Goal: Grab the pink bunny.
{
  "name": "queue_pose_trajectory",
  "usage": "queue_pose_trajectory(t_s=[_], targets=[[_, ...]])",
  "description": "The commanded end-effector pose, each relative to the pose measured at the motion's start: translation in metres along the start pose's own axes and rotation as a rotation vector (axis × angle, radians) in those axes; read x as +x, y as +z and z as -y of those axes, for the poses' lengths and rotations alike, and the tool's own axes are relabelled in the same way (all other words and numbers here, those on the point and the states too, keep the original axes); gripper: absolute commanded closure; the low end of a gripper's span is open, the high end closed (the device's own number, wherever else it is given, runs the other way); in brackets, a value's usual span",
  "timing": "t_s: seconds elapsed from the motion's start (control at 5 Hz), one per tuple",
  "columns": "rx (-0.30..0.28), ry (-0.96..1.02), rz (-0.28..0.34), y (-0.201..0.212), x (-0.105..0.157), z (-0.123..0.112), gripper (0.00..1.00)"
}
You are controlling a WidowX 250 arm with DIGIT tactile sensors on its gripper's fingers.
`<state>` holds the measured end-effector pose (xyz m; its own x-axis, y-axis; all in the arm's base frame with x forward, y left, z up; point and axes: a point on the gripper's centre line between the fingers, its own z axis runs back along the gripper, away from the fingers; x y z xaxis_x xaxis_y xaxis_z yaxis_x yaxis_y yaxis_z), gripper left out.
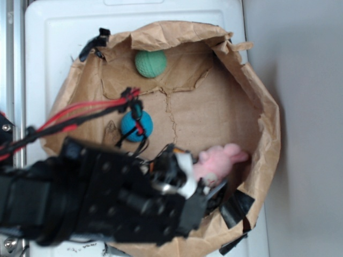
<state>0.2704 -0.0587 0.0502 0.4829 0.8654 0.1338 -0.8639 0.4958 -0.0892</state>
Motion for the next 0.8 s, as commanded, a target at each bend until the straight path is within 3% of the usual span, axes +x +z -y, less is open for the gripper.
queue_pose_trajectory(t_s=[0.0, 0.2, 0.6], targets=[[-0.115, -0.041, -0.204, 0.032, 0.035, 0.022, 0.0], [-0.134, -0.035, -0.216, 0.03, 0.044, 0.04, 0.0], [-0.139, -0.07, -0.176, 0.016, 0.041, 0.047, 0.0]])
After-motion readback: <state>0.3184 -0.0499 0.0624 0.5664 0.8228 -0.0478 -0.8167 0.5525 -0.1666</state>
